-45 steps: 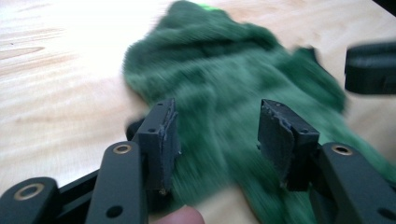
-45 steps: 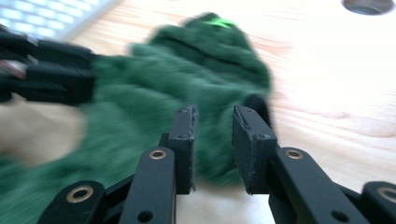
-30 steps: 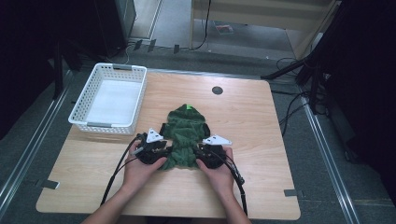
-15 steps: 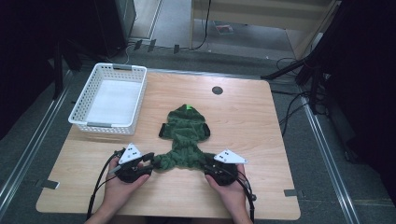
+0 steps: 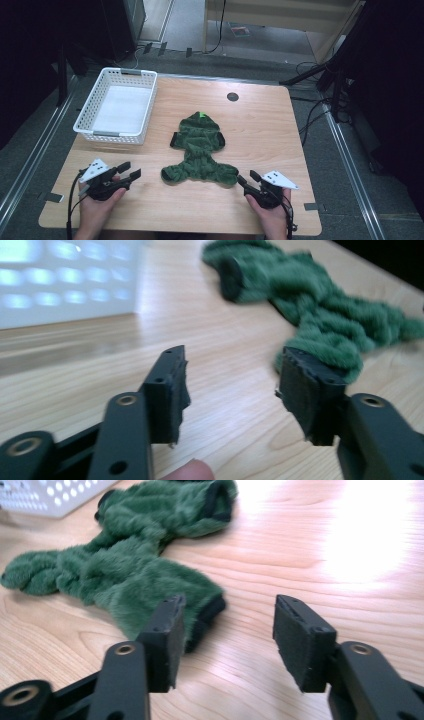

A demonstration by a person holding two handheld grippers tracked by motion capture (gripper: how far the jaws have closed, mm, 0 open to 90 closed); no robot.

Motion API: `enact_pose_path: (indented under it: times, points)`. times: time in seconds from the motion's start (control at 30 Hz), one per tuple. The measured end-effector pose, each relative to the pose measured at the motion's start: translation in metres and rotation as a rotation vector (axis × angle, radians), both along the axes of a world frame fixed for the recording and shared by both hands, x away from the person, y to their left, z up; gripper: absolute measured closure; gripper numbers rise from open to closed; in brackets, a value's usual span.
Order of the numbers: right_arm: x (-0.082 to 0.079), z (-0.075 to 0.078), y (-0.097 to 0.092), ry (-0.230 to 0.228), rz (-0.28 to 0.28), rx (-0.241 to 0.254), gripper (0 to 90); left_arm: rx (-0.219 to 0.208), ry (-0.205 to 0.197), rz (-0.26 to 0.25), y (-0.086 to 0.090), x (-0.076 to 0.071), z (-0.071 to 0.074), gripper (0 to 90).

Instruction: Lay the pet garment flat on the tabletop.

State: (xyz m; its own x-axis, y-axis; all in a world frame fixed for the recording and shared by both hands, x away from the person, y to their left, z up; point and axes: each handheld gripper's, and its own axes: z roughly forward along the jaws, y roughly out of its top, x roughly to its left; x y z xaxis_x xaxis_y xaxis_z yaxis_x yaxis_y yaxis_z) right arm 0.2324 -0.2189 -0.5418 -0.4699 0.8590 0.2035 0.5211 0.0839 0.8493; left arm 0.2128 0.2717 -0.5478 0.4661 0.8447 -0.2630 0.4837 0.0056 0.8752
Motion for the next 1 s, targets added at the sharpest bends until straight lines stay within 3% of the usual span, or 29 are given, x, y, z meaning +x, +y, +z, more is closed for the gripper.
enact_pose_path:
  times: [0.03, 0.07, 0.1, 0.17, 0.2, 0.23, 0.27, 0.3, 0.33, 0.5, 0.63, 0.67, 0.83, 1.0]
  points:
    - [-0.001, 0.001, -0.01, -0.003, -0.022, 0.015, 34.9, 0.004, -0.01, 0.033, 0.011, -0.003, 0.003, 29.3]
    - [-0.002, 0.002, -0.014, -0.004, -0.042, 0.013, 29.2, 0.004, -0.01, 0.033, 0.011, -0.003, 0.003, 22.1]
    - [-0.002, 0.002, -0.014, -0.004, -0.042, 0.013, 29.2, 0.001, -0.01, 0.043, 0.017, -0.004, 0.005, 22.1]
    - [-0.002, 0.003, -0.023, -0.012, -0.067, 0.012, 17.5, -0.019, -0.02, 0.036, 0.03, -0.007, 0.005, 8.0]
    - [-0.003, 0.002, -0.031, -0.006, -0.099, -0.023, 6.9, -0.064, -0.018, 0.053, 0.045, -0.007, 0.005, 7.4]
    - [-0.004, 0.001, -0.035, -0.011, -0.102, -0.039, 3.6, -0.064, -0.018, 0.053, 0.045, -0.007, 0.005, 7.4]
    - [-0.004, 0.001, -0.04, -0.009, -0.107, -0.042, 0.0, -0.063, -0.017, 0.101, 0.06, -0.007, 0.005, 7.4]
    - [-0.004, 0.001, -0.04, -0.009, -0.107, -0.042, 0.0, -0.063, -0.017, 0.101, 0.06, -0.007, 0.005, 7.5]
    - [-0.003, 0.0, -0.048, -0.013, -0.114, -0.045, 0.0, -0.052, -0.018, 0.149, 0.073, -0.007, 0.004, 7.4]
    - [-0.002, 0.0, -0.063, -0.021, -0.168, -0.05, 0.0, -0.026, -0.01, 0.217, 0.09, -0.007, 0.003, 7.5]
    - [-0.001, -0.004, -0.078, -0.022, -0.214, -0.044, 0.0, 0.06, 0.0, 0.241, 0.095, -0.002, 0.001, 7.5]
    - [-0.001, -0.004, -0.082, -0.019, -0.229, -0.014, 0.0, 0.037, 0.007, 0.24, 0.097, -0.001, -0.002, 7.5]
    - [-0.001, -0.005, -0.078, -0.028, -0.22, -0.028, 0.0, 0.032, -0.006, 0.238, 0.096, 0.0, -0.004, 7.5]
    - [-0.001, -0.006, -0.08, -0.023, -0.229, 0.003, 0.0, -0.005, -0.022, 0.271, 0.099, -0.002, -0.005, 8.0]
